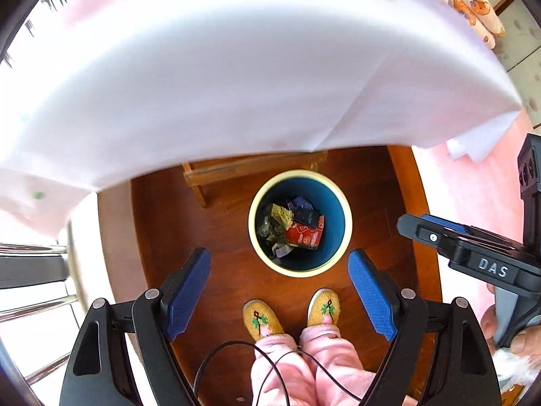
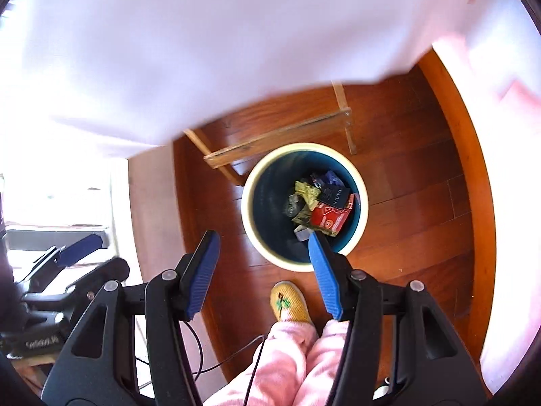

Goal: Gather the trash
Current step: 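Raise both tools back over the table toward the pink carton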

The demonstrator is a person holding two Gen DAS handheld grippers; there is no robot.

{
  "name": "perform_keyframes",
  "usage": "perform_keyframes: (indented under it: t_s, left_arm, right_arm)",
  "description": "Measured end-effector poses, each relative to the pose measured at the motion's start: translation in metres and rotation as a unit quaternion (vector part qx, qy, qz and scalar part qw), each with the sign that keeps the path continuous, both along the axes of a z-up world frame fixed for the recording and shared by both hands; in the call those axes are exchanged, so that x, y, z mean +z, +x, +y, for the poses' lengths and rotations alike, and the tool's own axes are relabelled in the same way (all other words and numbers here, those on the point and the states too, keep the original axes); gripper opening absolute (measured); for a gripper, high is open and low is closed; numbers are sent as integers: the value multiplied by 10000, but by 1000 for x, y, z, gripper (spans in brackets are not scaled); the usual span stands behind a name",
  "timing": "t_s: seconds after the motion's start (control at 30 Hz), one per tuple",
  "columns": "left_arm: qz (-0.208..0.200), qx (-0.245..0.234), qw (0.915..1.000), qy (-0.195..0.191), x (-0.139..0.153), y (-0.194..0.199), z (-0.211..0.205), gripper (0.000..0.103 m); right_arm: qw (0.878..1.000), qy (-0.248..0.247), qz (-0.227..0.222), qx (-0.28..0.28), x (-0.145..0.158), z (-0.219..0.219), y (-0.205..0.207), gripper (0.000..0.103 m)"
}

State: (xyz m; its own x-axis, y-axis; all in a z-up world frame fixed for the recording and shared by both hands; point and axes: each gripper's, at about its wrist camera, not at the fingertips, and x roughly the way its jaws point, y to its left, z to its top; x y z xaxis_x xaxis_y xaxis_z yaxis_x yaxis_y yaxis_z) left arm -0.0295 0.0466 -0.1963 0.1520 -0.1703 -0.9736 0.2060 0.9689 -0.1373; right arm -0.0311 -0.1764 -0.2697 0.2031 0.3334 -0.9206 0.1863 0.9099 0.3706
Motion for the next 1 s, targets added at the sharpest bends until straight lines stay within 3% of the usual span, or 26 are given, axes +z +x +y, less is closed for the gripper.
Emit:
perform_keyframes:
  t_s: [0.37, 0.63, 0.83, 1.0]
  left_arm:
    - [-931, -220, 9951, 235, 156, 32, 22, 85]
    - [-1679, -693, 9827, 370, 252, 73, 20, 85]
    - [-2089, -1141, 9702, 445, 299, 106, -5, 85]
    - [-2139, -1409, 9647, 610, 313, 154, -42, 85]
  right_arm:
    - [9971, 19, -748, 110, 167, 35, -7, 52]
    - [9878, -292, -1526, 113, 268, 47, 10, 52]
    - [9795, -419, -1970, -24, 329, 35, 27, 52]
    - [9744, -416, -2206, -73, 349, 11, 67, 52]
